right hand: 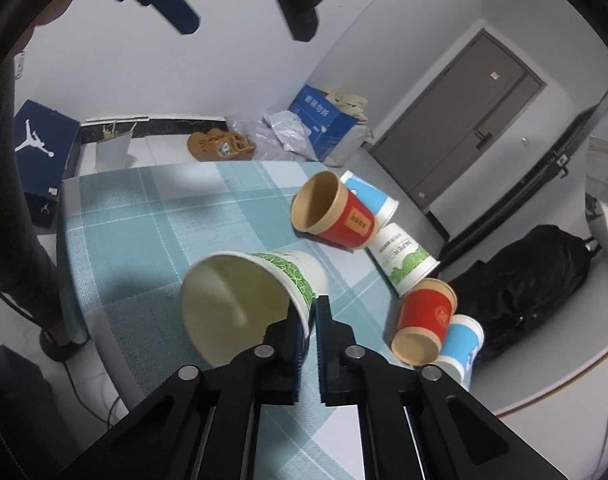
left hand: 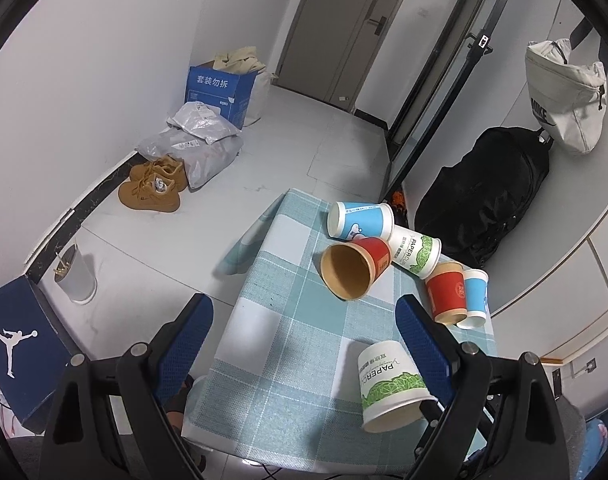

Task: Flip cup upright
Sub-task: 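Grasp the white green-leaf cup rim with the right gripper and tilt it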

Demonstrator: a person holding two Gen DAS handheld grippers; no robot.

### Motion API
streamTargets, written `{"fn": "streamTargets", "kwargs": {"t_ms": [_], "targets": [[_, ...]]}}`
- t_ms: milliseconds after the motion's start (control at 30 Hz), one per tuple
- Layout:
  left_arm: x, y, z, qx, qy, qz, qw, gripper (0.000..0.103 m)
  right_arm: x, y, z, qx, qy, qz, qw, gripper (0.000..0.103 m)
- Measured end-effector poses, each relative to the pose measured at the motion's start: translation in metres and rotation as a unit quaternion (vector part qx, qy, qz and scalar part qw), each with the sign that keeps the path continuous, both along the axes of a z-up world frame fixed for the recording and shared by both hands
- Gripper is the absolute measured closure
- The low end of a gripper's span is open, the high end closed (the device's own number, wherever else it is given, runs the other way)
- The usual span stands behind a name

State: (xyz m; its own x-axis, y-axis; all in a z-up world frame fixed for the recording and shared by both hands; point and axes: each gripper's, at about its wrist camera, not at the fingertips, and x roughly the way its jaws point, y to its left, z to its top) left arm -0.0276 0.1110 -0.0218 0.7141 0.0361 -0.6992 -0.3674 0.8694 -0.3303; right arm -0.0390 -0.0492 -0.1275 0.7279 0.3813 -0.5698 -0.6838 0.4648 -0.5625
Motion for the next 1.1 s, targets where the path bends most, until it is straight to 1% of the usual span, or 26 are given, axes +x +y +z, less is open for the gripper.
{"fn": "streamTargets", "kwargs": {"t_ms": [133, 233, 333, 400, 433, 467, 533, 567, 633, 667, 733, 833, 900, 1000, 1067, 1100], "targets": [[0.002, 0.001, -0.003, -0.007, 0.008, -0.003, 0.9999, 0.013, 0.003, -0.002, 0.004, 0.012, 0.006, -0.013, 1.000, 0.101], [0.002, 0.001, -0.003, -0.009, 0.008, -0.004, 0.9999, 0.013, 0.010, -0.007, 0.009, 0.031, 0.028, -0.027, 0.999, 0.101], [0.003, 0.000, -0.003, -0.006, 0.008, -0.003, 0.9999, 0.013, 0.020, -0.014, 0.017, 0.058, 0.064, -0.044, 0.995, 0.101], [0.004, -0.001, -0.003, -0.003, 0.013, -0.004, 0.9999, 0.013, 0.028, -0.022, 0.023, 0.083, 0.102, -0.057, 0.990, 0.101], [0.005, -0.002, -0.004, 0.001, 0.016, -0.005, 0.9999, 0.013, 0.034, -0.026, 0.027, 0.095, 0.125, -0.064, 0.986, 0.101], [0.005, -0.003, -0.004, 0.002, 0.019, -0.007, 0.9998, 0.013, 0.036, -0.028, 0.029, 0.101, 0.137, -0.068, 0.983, 0.101], [0.006, -0.005, -0.004, -0.004, 0.018, -0.014, 0.9997, 0.013, 0.044, -0.036, 0.035, 0.119, 0.170, -0.079, 0.975, 0.101], [0.005, -0.006, -0.003, -0.005, 0.016, -0.016, 0.9997, 0.013, 0.050, -0.040, 0.037, 0.128, 0.198, -0.085, 0.968, 0.101], [0.006, -0.008, 0.000, -0.002, 0.014, -0.020, 0.9997, 0.013, 0.058, -0.046, 0.040, 0.138, 0.231, -0.096, 0.958, 0.101], [0.007, -0.009, 0.000, -0.002, 0.014, -0.021, 0.9997, 0.013, 0.062, -0.050, 0.043, 0.146, 0.249, -0.103, 0.952, 0.101], [0.010, -0.013, 0.002, -0.009, 0.013, -0.027, 0.9995, 0.013, 0.070, -0.060, 0.050, 0.168, 0.290, -0.118, 0.935, 0.101], [0.011, -0.018, 0.005, -0.013, 0.008, -0.033, 0.9993, 0.013, 0.076, -0.074, 0.063, 0.187, 0.334, -0.126, 0.915, 0.101], [0.014, -0.023, 0.005, -0.011, 0.005, -0.035, 0.9993, 0.013, 0.078, -0.080, 0.073, 0.178, 0.347, -0.127, 0.912, 0.101], [0.020, -0.028, 0.004, -0.012, 0.012, -0.040, 0.9991, 0.013, 0.081, -0.091, 0.086, 0.173, 0.365, -0.127, 0.906, 0.101], [0.022, -0.030, 0.005, -0.015, 0.012, -0.042, 0.9989, 0.013, 0.083, -0.097, 0.090, 0.172, 0.381, -0.132, 0.899, 0.101], [0.022, -0.031, 0.005, -0.015, 0.011, -0.042, 0.9990, 0.013, 0.086, -0.100, 0.091, 0.171, 0.395, -0.134, 0.893, 0.101]]}}
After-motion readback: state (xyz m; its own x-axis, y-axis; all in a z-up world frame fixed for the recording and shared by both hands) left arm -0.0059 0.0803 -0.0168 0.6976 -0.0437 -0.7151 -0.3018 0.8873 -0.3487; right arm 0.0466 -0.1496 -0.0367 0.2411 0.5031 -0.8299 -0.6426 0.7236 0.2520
